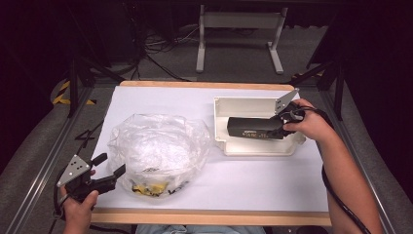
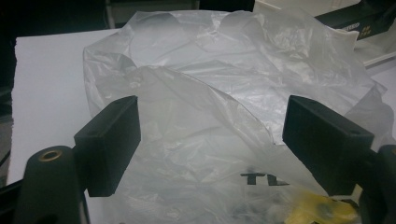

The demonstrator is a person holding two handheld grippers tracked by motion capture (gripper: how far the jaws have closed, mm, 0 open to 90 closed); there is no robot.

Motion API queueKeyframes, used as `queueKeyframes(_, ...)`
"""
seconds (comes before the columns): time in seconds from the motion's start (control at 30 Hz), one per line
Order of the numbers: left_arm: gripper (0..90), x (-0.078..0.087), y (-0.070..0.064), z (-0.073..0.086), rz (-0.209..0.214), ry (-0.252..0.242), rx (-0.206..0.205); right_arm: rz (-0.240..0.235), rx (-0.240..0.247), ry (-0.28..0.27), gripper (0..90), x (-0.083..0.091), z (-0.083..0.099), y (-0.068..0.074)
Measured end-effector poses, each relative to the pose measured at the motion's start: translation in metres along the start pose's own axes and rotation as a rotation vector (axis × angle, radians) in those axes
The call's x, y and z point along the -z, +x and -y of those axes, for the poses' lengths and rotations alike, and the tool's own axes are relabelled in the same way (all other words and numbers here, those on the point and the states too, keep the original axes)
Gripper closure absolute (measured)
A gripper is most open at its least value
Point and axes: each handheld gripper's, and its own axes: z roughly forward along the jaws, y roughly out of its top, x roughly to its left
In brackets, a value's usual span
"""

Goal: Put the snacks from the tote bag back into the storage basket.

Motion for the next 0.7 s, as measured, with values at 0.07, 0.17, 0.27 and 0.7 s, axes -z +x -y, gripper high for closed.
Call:
queueKeyframes(0.07, 20.3, 0.000, 0.000, 0.001, -0.004, -0.001, 0.001, -0.007, 0.005, 0.002, 42.6, 0.000, 0.000, -0.002)
queueKeyframes(0.17, 20.5, 0.002, -0.001, 0.001, -0.014, -0.006, -0.005, -0.014, 0.010, -0.004, 42.5, -0.001, 0.000, -0.004)
queueKeyframes(0.27, 20.6, 0.006, -0.003, 0.002, -0.027, -0.016, -0.012, -0.016, 0.014, -0.005, 42.2, -0.002, 0.002, -0.006)
queueKeyframes(0.7, 20.6, 0.016, -0.004, 0.009, -0.055, -0.005, -0.005, -0.032, 0.040, 0.004, 42.2, -0.012, 0.010, -0.018)
